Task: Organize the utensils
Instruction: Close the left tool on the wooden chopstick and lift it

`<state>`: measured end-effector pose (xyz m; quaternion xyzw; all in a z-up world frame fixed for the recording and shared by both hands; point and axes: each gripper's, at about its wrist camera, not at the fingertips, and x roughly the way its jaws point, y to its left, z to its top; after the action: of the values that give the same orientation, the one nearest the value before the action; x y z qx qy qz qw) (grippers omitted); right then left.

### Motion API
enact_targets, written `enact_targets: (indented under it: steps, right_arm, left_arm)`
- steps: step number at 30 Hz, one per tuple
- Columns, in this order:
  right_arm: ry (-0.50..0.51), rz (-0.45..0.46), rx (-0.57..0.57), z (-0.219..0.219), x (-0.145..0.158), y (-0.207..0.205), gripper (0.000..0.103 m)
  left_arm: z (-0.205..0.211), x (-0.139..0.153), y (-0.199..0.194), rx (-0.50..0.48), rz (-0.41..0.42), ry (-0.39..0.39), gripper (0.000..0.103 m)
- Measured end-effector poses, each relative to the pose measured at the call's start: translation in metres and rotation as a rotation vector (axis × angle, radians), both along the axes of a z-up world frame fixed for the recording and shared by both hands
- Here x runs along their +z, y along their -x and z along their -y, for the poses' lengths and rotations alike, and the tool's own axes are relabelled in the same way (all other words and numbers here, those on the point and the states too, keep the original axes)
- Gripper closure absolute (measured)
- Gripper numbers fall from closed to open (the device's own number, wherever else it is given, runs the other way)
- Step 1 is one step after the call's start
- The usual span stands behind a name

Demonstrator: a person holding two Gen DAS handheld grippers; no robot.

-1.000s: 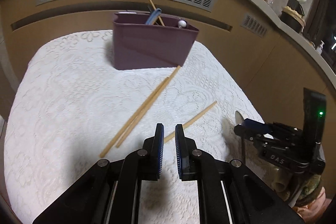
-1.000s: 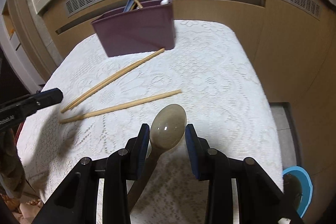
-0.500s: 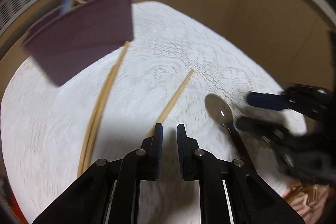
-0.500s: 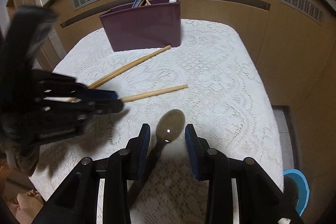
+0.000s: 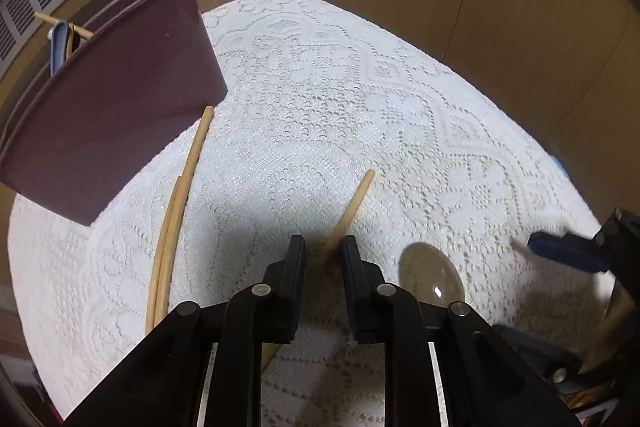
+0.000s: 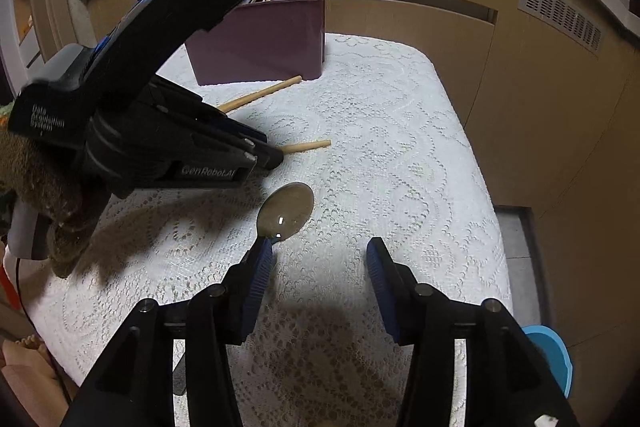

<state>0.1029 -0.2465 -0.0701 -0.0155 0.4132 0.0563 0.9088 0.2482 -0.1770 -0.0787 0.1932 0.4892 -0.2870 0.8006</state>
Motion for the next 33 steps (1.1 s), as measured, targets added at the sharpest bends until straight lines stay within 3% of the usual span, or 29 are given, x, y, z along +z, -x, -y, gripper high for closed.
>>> enact_targets:
  steps: [3, 6, 13, 16, 19, 24, 30, 33]
  right_arm:
    - [-0.001, -0.007, -0.003, 0.001, -0.004, -0.001, 0.054]
    - [-0.002, -0.001, -0.013, 0.003, -0.005, -0.001, 0.045]
    - [0.016, 0.011, -0.038, 0.006, -0.004, -0.001, 0.033]
    - [0.017, 0.024, -0.05, 0.007, -0.003, 0.0, 0.021]
    - [0.021, 0.038, -0.064, 0.009, -0.001, -0.001, 0.02]
    - [0.023, 0.053, -0.073, 0.01, 0.006, -0.001, 0.02]
    - [0.01, 0.054, -0.039, 0.0, 0.009, -0.002, 0.019]
    - [0.013, 0.053, -0.031, -0.008, 0.009, -0.003, 0.019]
  left_arm:
    - [-0.001, 0.0, -0.007, 0.007, -0.041, 0.025, 0.075]
    - [0.005, -0.001, -0.008, 0.007, -0.051, 0.031, 0.065]
    - [0.015, -0.007, -0.003, 0.025, 0.038, 0.061, 0.064]
    - [0.003, -0.007, 0.004, 0.028, 0.051, 0.102, 0.068]
    - [-0.008, -0.003, 0.008, 0.067, 0.066, 0.11, 0.086]
    - [-0.04, 0.009, 0.021, 0.15, 0.053, 0.213, 0.089]
    - [-0.1, 0.047, 0.067, 0.258, 0.167, 0.387, 0.091]
    - [-0.124, 0.06, 0.083, 0.315, 0.251, 0.41, 0.091]
